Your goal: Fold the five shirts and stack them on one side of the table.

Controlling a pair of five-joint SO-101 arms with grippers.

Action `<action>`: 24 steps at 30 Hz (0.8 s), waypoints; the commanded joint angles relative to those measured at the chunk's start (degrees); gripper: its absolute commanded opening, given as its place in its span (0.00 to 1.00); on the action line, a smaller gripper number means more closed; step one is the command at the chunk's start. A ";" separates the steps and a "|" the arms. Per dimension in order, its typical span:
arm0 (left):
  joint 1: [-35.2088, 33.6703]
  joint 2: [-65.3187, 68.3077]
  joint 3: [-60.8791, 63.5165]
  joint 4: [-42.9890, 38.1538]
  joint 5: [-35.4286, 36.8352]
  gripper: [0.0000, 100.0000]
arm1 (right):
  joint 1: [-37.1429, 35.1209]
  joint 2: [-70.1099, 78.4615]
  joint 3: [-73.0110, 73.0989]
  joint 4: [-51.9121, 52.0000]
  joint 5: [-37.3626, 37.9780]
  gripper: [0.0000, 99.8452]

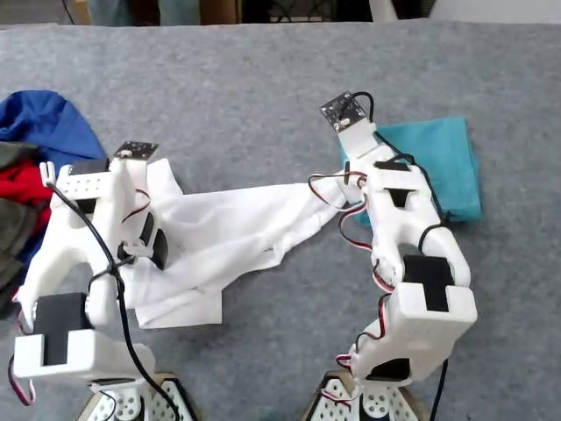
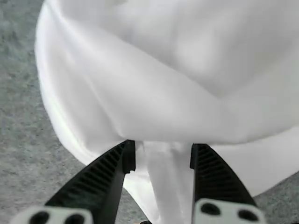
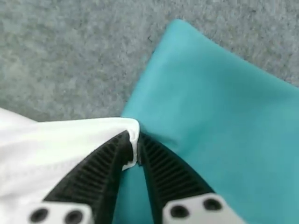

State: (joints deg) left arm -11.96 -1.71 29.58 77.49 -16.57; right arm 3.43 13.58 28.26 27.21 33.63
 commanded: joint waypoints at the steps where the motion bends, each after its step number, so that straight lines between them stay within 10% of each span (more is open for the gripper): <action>1: -0.31 -0.09 0.13 -0.44 0.35 0.21 | -1.05 -2.07 0.04 -1.05 0.53 0.01; 24: -3.56 5.27 0.13 -4.22 -6.33 0.21 | -1.14 -2.07 0.04 -1.05 0.53 0.01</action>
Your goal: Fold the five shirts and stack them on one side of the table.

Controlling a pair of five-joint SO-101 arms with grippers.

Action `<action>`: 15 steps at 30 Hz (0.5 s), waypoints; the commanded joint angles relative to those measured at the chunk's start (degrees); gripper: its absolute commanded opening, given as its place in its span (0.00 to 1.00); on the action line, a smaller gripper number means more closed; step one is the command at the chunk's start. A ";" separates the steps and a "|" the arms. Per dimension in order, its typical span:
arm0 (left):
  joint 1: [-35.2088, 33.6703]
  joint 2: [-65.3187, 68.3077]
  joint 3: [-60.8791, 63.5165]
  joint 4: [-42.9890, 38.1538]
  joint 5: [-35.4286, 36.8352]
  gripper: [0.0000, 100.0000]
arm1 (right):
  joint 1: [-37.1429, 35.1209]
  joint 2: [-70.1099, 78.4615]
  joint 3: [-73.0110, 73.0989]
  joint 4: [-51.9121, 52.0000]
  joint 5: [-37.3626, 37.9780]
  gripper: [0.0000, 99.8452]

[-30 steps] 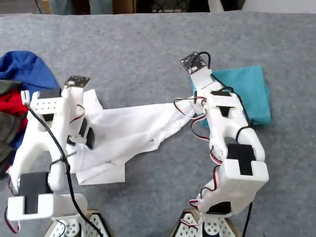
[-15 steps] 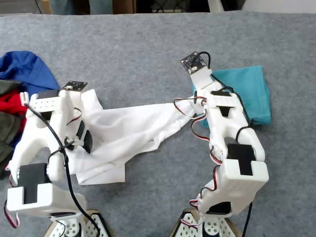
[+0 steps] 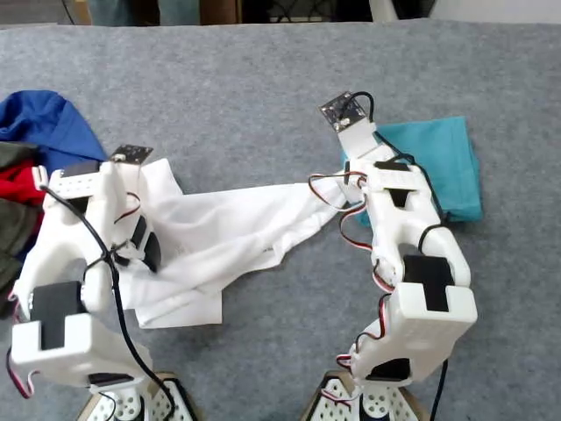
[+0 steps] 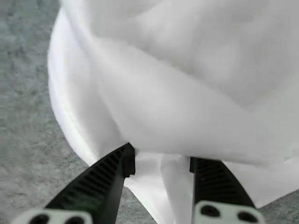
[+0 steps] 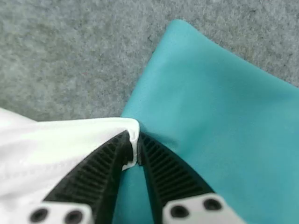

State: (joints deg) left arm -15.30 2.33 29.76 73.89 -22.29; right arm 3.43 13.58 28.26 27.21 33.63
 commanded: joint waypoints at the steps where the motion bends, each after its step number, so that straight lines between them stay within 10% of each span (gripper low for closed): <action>1: -0.04 1.93 -0.04 -0.62 -0.62 0.21 | -1.14 -2.07 0.04 -1.05 0.53 0.01; 15: 6.99 2.64 -0.04 0.53 1.23 0.10 | -1.14 -2.07 0.04 -1.05 0.53 0.01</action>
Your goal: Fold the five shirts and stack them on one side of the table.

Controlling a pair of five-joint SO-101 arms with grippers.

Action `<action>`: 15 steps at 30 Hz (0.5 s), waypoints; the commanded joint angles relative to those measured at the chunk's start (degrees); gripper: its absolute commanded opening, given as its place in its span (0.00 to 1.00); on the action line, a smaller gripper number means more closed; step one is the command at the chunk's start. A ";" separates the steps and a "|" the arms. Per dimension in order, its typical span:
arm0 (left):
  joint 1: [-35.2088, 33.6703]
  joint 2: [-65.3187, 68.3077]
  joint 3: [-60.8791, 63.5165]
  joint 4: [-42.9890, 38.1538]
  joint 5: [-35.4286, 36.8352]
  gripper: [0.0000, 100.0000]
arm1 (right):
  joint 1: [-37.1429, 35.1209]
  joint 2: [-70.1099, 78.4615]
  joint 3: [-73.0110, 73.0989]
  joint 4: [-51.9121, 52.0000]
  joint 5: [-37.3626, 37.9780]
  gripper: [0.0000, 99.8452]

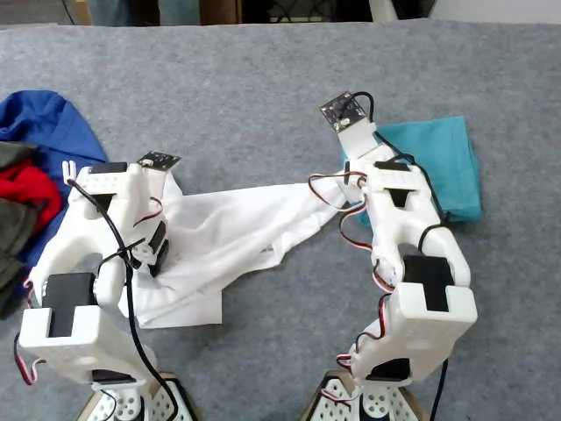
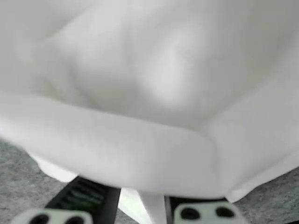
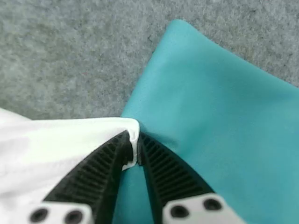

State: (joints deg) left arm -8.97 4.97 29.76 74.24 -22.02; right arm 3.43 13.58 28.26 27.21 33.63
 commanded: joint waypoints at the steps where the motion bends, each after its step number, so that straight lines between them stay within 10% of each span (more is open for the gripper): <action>1: 0.57 0.00 -0.13 0.88 0.97 0.10 | -1.14 -2.07 0.04 -1.05 0.53 0.01; 15: 0.40 -0.18 -6.20 8.79 1.05 0.03 | -1.14 -2.07 0.04 -1.05 0.53 0.01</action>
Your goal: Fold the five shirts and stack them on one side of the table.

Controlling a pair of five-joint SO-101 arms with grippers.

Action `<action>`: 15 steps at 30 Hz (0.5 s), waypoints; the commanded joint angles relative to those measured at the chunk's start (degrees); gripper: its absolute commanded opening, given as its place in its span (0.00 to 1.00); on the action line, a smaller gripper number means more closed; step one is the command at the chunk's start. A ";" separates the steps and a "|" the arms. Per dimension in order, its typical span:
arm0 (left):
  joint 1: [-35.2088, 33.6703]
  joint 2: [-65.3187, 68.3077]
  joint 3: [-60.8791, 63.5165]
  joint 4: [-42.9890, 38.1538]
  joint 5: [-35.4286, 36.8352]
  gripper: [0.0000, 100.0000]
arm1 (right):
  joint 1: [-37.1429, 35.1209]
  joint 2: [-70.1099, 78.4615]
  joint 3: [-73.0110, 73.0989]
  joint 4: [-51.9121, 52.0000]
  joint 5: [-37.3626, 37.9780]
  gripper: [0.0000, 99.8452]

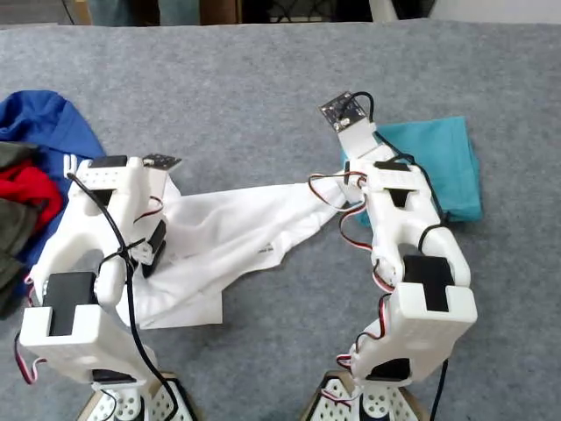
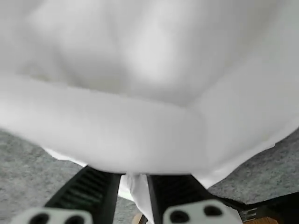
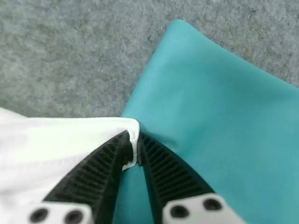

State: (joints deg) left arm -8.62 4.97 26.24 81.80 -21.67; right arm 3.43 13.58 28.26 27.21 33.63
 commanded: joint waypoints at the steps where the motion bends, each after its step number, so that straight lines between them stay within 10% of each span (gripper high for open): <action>1: 0.04 -0.18 -3.30 2.02 0.70 0.03 | -1.14 -2.07 0.04 -1.05 0.53 0.01; 15: -6.81 -1.05 -22.46 19.16 0.26 0.03 | -1.14 0.31 -2.24 -0.62 0.44 0.01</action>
State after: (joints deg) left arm -11.96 5.05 9.10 98.86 -21.58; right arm 3.34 13.93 28.26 27.03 33.63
